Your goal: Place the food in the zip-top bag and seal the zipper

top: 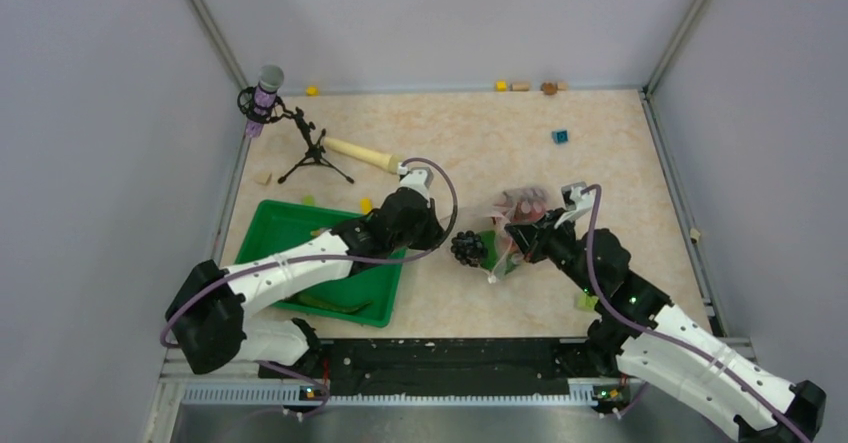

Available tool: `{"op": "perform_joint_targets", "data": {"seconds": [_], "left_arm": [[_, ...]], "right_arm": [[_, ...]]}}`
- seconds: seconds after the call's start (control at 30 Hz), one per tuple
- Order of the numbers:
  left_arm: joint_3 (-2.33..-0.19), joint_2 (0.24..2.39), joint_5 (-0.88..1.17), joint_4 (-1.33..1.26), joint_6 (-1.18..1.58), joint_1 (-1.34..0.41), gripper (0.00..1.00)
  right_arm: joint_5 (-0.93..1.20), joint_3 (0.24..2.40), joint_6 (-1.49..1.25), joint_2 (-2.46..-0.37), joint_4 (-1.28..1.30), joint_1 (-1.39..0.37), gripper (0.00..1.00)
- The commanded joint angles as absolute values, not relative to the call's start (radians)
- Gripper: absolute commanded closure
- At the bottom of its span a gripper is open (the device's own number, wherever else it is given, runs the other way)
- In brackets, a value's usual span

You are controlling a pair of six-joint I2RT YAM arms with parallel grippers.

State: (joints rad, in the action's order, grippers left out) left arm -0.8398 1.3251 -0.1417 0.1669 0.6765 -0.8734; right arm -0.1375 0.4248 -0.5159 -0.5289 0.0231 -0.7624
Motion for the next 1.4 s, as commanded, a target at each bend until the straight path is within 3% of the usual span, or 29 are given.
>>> {"op": "perform_joint_targets", "data": {"seconds": [0.0,0.33,0.53,0.83,0.97,1.13,1.37], "left_arm": [[-0.874,1.209,-0.065,0.103,0.624,-0.876,1.00],[-1.043,1.096,0.036,0.084,0.526,-0.876,1.00],[-1.219,1.115,-0.068,0.196,0.463,-0.876,1.00],[-1.381,1.204,-0.145,0.231,0.397,-0.876,1.00],[-1.446,1.313,-0.148,0.230,0.400,-0.873,1.00],[-1.569,1.473,0.091,0.267,0.399,-0.871,1.00],[-1.514,1.569,0.092,0.211,0.413,-0.870,0.98]], "right_arm": [[-0.207,0.538,-0.510,-0.505,0.128,-0.757,1.00],[-0.205,0.923,-0.465,-0.551,0.544,-0.756,1.00],[-0.125,1.134,-0.400,-0.651,0.796,-0.756,1.00],[-0.071,1.095,-0.369,-0.652,0.798,-0.756,1.00],[-0.243,1.135,-0.387,-0.655,0.842,-0.757,1.00],[-0.529,1.313,-0.444,-0.737,1.068,-0.756,1.00],[-0.356,1.177,-0.341,-0.757,0.933,-0.756,1.00]]}}
